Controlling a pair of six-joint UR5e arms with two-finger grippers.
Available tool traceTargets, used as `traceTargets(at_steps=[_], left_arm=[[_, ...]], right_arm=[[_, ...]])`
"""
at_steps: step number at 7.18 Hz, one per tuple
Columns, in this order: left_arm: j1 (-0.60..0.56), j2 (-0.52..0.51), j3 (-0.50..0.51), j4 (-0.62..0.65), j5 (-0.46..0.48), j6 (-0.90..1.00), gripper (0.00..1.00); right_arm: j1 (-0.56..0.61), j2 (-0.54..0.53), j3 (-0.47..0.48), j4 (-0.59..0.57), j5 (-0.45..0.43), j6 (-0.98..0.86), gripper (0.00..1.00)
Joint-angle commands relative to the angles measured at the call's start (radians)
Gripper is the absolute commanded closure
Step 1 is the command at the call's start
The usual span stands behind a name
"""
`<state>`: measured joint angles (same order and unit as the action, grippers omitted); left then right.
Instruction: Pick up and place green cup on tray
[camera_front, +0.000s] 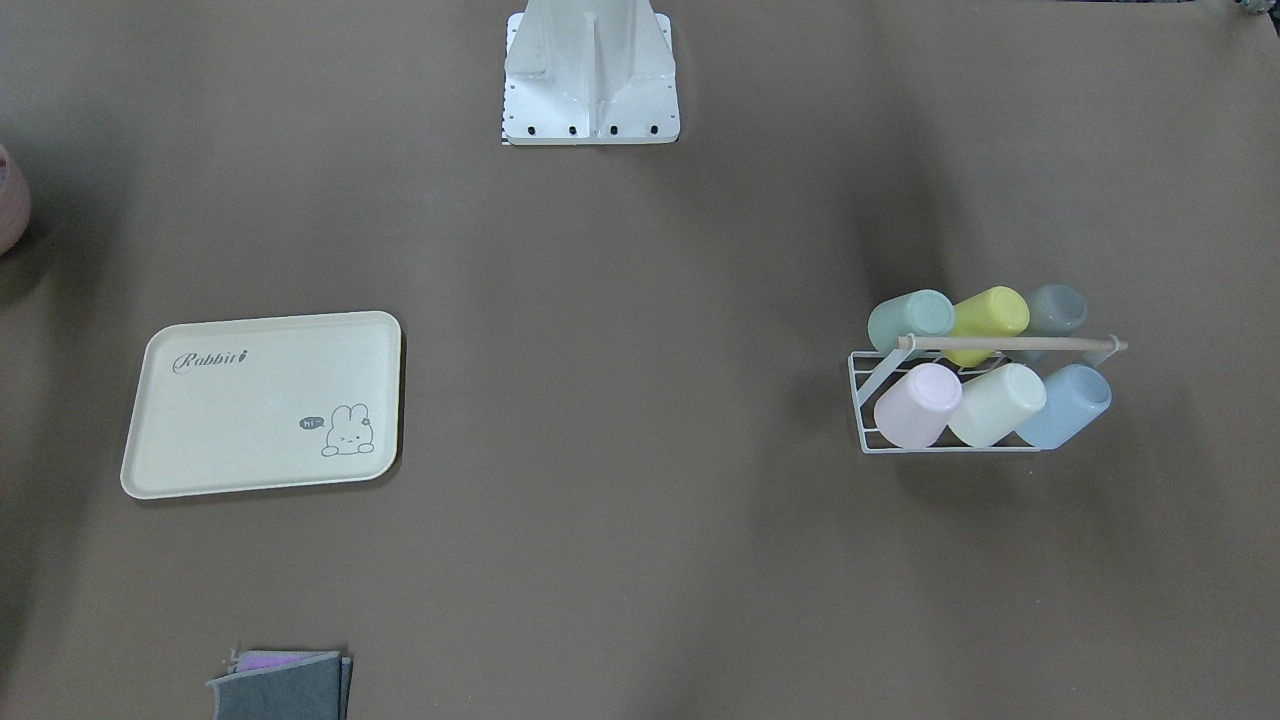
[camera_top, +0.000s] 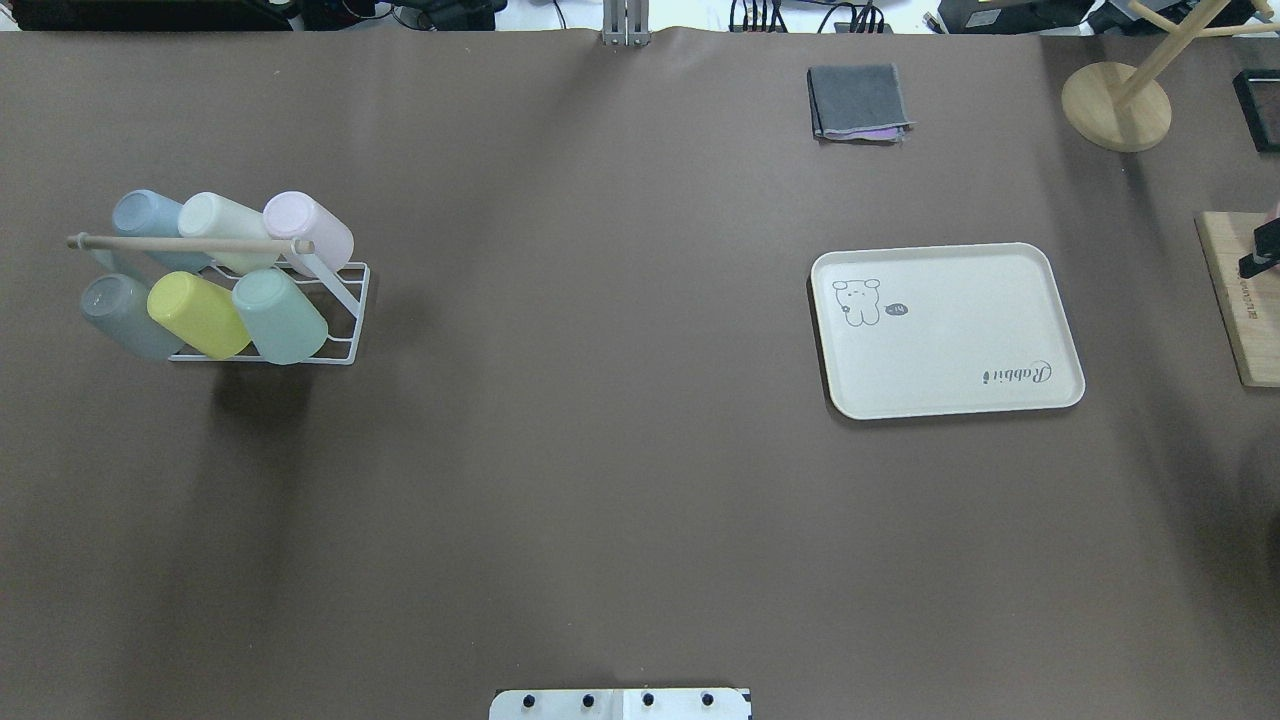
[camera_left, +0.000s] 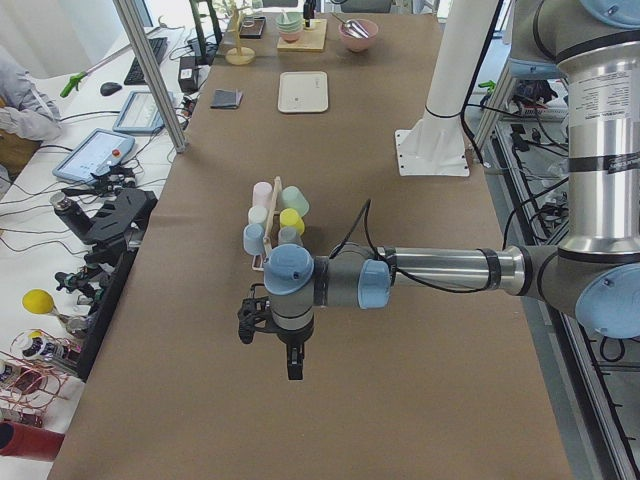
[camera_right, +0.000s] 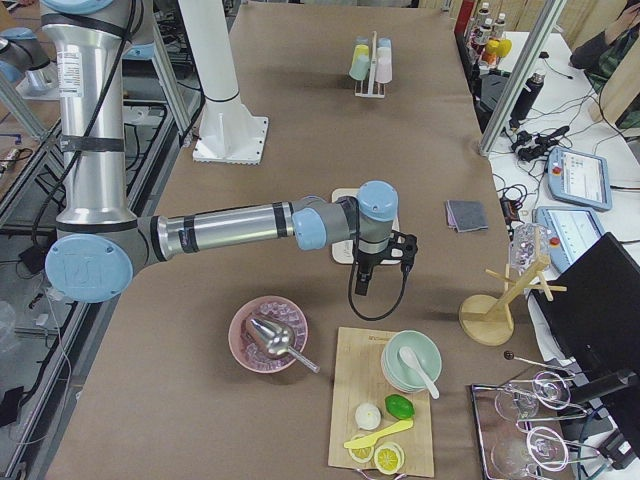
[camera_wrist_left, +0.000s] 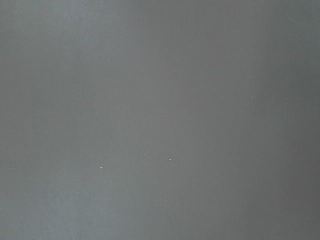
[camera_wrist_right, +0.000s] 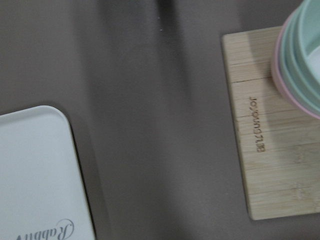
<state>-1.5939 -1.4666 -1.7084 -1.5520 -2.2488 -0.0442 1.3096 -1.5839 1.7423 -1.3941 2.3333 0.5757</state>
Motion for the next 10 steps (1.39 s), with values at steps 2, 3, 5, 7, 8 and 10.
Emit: traceTargets(at_steps=[2,3,5,7,8,10], left_arm=[[0.005,-0.029,-0.117,0.147,0.003,0.001,0.02],[0.037,-0.037,-0.152,0.194,0.006,0.001,0.02],[0.162,-0.232,-0.158,0.466,0.075,0.004,0.02],[0.254,-0.348,-0.178,0.543,0.086,0.004,0.02],[0.308,-0.353,-0.222,0.534,0.101,0.004,0.02],[0.394,-0.463,-0.261,0.639,0.127,0.003,0.02]], right_arm=[[-0.166,0.062,-0.139,0.285,-0.066,0.147,0.0],[-0.187,0.091,-0.167,0.288,-0.066,0.147,0.0],[-0.219,0.157,-0.265,0.335,-0.059,0.148,0.0],[-0.257,0.182,-0.302,0.336,-0.054,0.147,0.0],[-0.272,0.188,-0.316,0.334,-0.055,0.145,0.0],[-0.285,0.19,-0.314,0.333,-0.052,0.147,0.08]])
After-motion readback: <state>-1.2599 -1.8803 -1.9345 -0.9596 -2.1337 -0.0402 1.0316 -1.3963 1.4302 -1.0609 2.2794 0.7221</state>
